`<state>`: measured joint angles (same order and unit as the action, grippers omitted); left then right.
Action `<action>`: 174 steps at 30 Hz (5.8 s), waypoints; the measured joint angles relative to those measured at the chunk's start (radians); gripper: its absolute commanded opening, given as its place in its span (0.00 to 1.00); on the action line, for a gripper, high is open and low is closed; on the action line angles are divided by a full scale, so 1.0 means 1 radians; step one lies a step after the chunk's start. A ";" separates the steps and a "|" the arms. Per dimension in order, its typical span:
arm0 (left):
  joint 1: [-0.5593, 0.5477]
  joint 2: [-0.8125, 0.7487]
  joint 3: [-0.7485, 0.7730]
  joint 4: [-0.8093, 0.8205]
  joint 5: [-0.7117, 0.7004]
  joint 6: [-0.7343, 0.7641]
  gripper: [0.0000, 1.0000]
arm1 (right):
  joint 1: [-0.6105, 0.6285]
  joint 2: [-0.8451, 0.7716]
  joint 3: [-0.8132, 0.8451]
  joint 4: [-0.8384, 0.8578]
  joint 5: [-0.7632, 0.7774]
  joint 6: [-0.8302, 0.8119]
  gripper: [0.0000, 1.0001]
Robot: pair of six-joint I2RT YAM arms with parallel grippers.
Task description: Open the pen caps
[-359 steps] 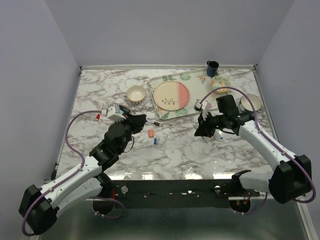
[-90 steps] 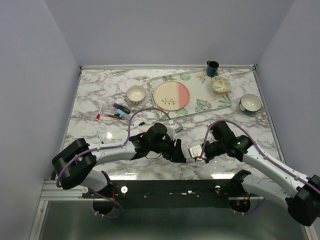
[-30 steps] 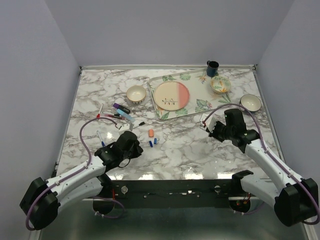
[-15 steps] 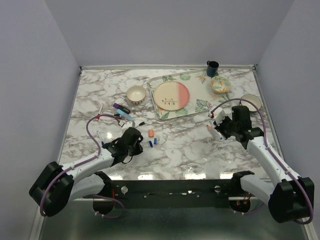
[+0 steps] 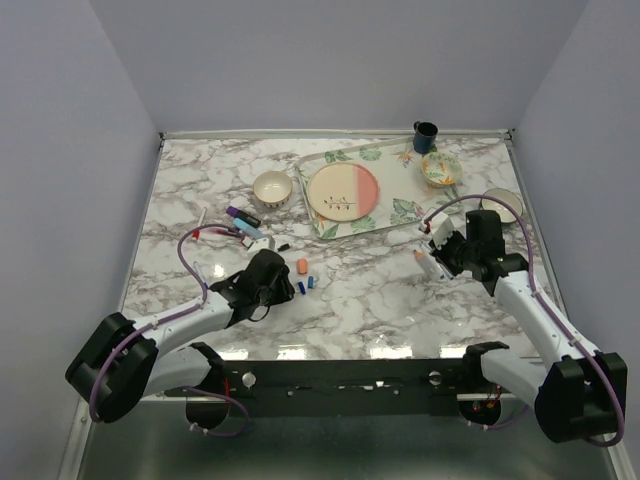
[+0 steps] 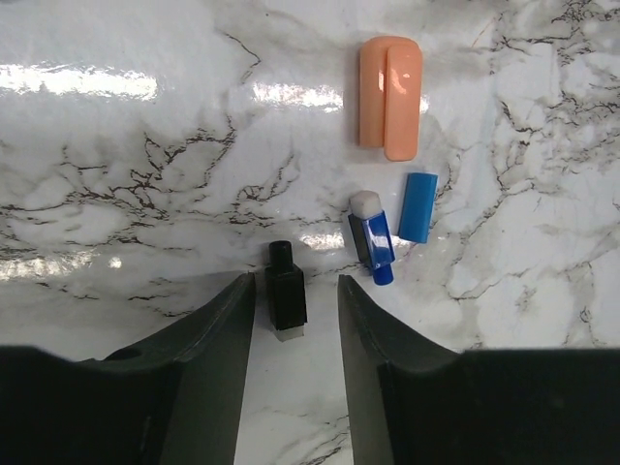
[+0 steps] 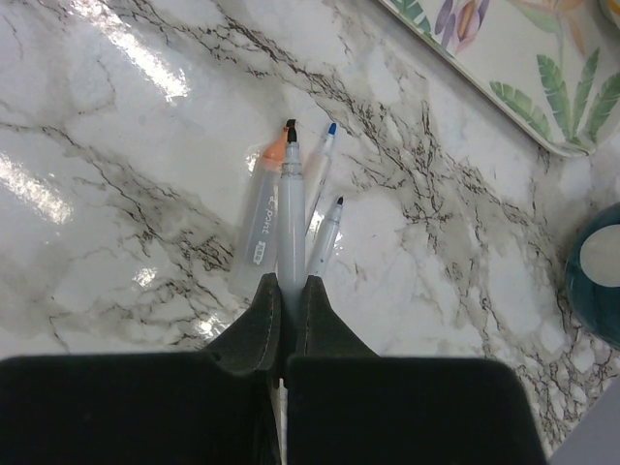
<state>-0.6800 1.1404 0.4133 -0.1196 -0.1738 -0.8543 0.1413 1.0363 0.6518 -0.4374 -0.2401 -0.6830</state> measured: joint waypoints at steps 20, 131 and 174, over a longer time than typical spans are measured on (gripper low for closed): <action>0.013 -0.082 0.008 -0.047 0.011 0.025 0.90 | -0.126 0.088 0.029 -0.028 -0.011 0.018 0.01; 0.150 -0.382 0.056 -0.238 -0.217 0.099 0.99 | -0.294 -0.036 0.244 -0.274 -0.802 0.098 0.60; 0.288 0.444 0.467 -0.158 0.030 0.480 0.49 | -0.294 -0.044 0.238 -0.276 -0.801 0.061 0.61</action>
<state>-0.3916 1.5848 0.8799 -0.2775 -0.1436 -0.3748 -0.1524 0.9924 0.8898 -0.7136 -1.0416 -0.6220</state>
